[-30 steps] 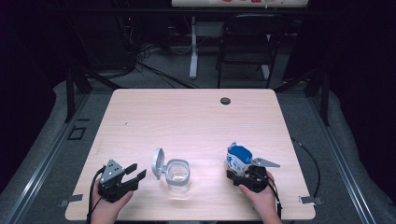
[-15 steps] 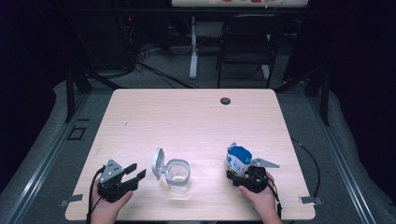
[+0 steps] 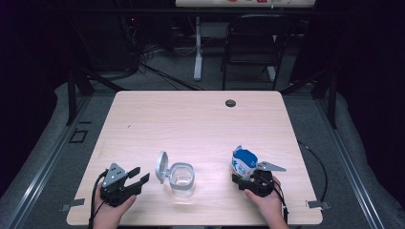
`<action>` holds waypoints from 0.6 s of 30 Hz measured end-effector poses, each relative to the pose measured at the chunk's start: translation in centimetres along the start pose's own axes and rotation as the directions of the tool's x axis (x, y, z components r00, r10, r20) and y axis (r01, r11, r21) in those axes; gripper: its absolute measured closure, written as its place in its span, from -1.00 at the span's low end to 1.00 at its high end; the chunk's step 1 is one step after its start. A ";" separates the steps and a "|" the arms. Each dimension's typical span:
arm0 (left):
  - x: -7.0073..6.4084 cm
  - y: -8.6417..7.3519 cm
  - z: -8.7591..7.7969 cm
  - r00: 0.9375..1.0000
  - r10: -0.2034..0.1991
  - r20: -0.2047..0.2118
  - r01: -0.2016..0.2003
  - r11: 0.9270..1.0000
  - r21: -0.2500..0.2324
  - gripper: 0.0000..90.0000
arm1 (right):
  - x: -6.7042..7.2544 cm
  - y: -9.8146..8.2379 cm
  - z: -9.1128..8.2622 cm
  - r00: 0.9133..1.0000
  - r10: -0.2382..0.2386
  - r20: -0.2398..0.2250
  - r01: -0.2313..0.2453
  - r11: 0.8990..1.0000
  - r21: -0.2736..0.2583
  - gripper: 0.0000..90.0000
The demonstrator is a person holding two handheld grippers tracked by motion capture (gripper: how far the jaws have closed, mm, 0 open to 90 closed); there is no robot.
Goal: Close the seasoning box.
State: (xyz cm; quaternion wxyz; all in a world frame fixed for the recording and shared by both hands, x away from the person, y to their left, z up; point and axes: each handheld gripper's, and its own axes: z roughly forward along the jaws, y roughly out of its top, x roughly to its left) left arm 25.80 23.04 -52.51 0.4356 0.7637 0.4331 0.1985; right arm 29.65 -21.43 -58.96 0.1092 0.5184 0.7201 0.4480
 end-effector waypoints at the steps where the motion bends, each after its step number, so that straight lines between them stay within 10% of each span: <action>1: 0.0 0.0 0.0 1.000 0.003 0.001 -0.003 1.000 0.007 0.21 | 0.0 0.0 0.0 1.000 0.000 0.002 0.000 1.000 -0.002 -0.12; 18: 0.2 -0.2 0.0 1.000 -0.008 0.001 0.008 1.000 0.004 0.21 | 0.2 0.0 0.0 0.999 -0.039 0.002 0.039 0.999 -0.025 -0.04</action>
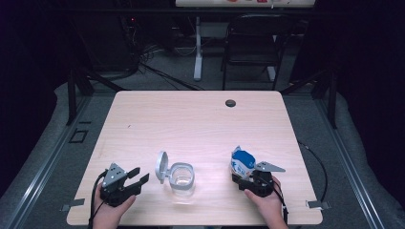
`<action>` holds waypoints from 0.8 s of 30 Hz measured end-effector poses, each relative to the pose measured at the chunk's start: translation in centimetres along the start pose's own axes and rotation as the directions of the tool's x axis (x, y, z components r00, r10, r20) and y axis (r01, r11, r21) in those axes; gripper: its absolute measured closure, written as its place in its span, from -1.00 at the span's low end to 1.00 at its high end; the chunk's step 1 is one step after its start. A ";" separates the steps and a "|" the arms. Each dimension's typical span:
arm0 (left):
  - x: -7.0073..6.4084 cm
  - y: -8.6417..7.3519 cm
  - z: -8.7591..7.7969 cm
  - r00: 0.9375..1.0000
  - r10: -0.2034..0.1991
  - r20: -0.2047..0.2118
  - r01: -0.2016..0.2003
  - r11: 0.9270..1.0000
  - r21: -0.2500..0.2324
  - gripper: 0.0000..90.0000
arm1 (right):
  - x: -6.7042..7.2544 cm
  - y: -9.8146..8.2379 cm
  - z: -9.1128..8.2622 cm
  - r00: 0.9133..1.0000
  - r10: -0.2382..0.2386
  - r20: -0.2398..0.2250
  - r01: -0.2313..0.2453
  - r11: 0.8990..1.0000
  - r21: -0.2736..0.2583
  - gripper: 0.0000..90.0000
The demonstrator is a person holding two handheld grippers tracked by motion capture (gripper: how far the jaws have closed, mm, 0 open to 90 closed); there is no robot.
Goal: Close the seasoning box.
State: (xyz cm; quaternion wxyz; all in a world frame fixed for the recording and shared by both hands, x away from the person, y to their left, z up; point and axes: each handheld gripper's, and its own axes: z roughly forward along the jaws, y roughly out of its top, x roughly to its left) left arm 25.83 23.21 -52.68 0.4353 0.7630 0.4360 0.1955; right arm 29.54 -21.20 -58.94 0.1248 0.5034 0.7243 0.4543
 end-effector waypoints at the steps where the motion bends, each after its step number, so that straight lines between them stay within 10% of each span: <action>1: 0.0 0.0 0.0 1.000 0.000 0.002 0.000 1.000 -0.002 0.21 | 0.0 0.0 0.0 1.000 -0.010 0.012 0.010 1.000 0.010 -0.04; 24: -0.2 -0.1 0.0 1.000 0.011 0.004 -0.011 1.000 0.006 0.20 | 1.7 1.0 -1.5 0.996 -0.087 0.013 0.087 0.996 -0.034 -0.03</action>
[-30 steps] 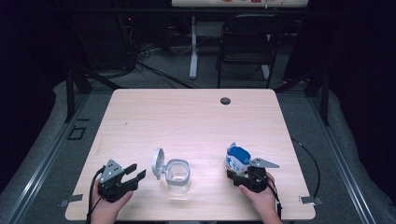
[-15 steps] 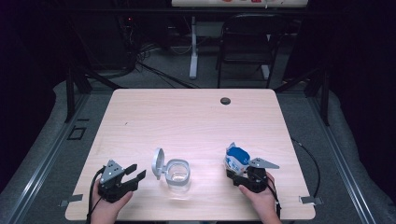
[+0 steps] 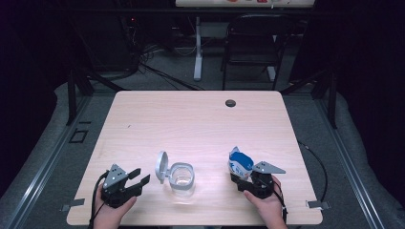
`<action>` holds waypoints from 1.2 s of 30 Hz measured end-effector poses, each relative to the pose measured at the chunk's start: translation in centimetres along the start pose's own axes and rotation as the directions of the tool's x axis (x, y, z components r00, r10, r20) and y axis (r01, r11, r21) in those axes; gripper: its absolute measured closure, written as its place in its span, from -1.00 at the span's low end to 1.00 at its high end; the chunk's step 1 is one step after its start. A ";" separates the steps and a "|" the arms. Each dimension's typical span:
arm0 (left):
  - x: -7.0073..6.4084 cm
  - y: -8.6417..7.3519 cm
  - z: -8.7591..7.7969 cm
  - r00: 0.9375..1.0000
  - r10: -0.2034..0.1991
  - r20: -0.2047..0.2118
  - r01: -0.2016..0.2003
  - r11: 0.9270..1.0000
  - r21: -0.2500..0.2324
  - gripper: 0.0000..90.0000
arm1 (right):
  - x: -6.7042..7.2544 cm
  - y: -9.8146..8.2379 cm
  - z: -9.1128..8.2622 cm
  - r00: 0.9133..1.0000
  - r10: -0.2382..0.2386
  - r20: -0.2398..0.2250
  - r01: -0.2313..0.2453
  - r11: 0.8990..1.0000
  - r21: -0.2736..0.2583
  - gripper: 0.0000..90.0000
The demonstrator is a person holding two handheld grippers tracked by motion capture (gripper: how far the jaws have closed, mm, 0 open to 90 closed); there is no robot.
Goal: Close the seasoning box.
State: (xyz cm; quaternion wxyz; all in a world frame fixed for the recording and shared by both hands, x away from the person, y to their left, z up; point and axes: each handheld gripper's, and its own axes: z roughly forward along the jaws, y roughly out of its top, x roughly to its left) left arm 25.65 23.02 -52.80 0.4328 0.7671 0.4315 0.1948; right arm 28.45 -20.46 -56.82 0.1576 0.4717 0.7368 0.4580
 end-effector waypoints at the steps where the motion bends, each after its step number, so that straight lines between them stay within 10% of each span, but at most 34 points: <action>1: 0.0 0.0 0.0 1.000 0.001 0.000 -0.001 1.000 0.001 0.20 | 0.1 0.0 0.0 1.000 -0.003 0.002 0.003 1.000 -0.002 -0.03; 36: 0.0 -0.1 0.2 1.000 -0.001 0.005 0.001 1.000 0.004 0.20 | 2.9 1.0 -0.3 0.989 -0.141 0.041 0.141 0.990 0.002 -0.04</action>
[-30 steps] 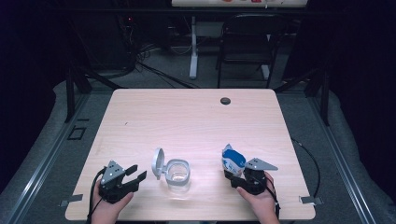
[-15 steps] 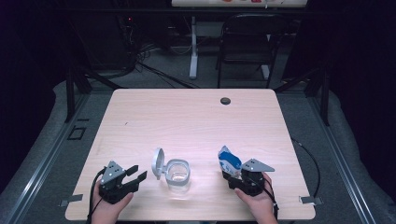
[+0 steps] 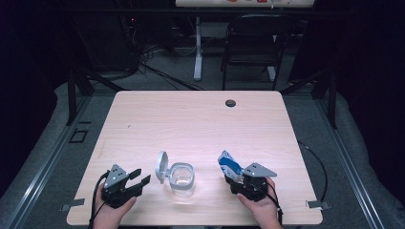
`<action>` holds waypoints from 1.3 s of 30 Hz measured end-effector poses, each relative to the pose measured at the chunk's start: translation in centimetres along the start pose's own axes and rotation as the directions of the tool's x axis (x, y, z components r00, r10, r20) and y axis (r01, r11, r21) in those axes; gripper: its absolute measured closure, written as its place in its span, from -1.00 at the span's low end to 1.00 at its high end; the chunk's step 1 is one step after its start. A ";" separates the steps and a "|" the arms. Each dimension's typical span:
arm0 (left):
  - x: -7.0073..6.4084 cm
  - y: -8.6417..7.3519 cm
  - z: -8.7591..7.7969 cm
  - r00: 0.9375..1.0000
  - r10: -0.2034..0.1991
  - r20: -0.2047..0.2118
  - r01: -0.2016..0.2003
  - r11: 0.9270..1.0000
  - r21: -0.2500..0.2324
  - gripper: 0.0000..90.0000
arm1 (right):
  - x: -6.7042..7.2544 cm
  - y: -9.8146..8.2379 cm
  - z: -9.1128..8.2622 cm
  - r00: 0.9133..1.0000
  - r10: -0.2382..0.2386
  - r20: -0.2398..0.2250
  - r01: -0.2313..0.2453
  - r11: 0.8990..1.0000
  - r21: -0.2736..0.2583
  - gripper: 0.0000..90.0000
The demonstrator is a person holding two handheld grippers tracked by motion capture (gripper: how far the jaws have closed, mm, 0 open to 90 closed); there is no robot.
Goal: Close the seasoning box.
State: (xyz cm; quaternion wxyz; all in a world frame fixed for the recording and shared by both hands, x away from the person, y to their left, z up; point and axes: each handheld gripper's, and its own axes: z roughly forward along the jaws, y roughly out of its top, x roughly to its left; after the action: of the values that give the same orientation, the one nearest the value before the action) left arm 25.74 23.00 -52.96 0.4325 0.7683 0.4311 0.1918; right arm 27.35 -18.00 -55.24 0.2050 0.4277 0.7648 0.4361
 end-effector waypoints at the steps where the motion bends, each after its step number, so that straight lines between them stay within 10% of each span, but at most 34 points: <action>1: 0.0 0.0 0.0 1.000 0.001 0.001 -0.001 1.000 0.000 0.20 | 0.1 0.1 0.0 1.000 -0.015 0.003 0.015 1.000 0.000 -0.04; 39: 0.1 0.1 -0.1 1.000 -0.006 -0.003 0.006 1.000 -0.011 0.18 | 1.6 2.5 0.7 0.980 -0.186 0.072 0.183 0.982 0.042 -0.04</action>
State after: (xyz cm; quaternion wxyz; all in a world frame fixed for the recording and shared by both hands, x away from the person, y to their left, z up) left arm 25.71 23.11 -52.84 0.4365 0.7644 0.4329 0.1942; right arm 28.15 -15.73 -53.42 0.2658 0.3745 0.8004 0.3853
